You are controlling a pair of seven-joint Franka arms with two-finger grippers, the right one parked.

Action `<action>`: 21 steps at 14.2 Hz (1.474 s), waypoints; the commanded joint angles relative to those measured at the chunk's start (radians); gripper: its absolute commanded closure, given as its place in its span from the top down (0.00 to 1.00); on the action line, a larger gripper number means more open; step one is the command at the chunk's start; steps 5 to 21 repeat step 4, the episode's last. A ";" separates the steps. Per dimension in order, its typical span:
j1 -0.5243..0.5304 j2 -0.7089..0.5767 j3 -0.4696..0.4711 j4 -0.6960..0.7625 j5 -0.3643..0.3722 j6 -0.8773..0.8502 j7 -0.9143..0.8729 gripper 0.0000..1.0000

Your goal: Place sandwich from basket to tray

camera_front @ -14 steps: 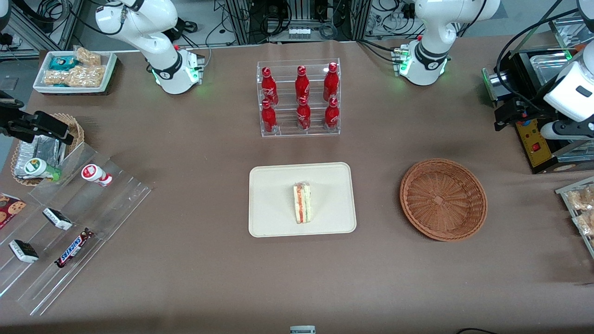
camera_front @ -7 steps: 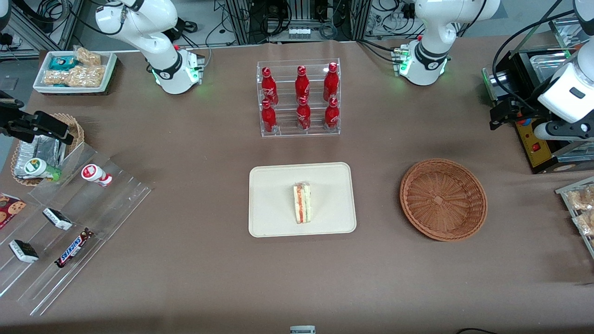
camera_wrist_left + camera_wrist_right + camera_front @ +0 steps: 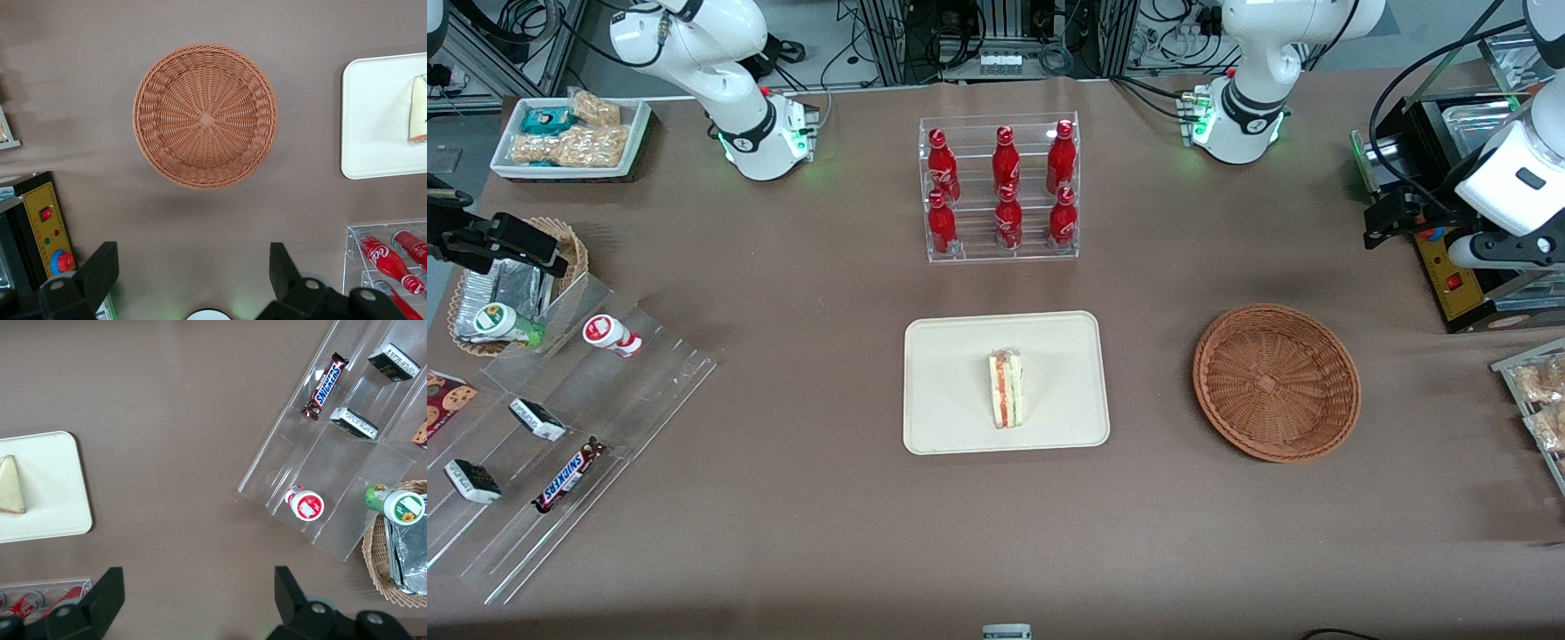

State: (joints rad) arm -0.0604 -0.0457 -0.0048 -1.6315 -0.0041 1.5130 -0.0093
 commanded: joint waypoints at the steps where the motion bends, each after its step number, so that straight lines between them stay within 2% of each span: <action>1: -0.001 0.006 -0.001 0.016 -0.013 -0.019 0.012 1.00; 21: -0.002 0.007 -0.003 0.016 -0.010 -0.017 0.012 1.00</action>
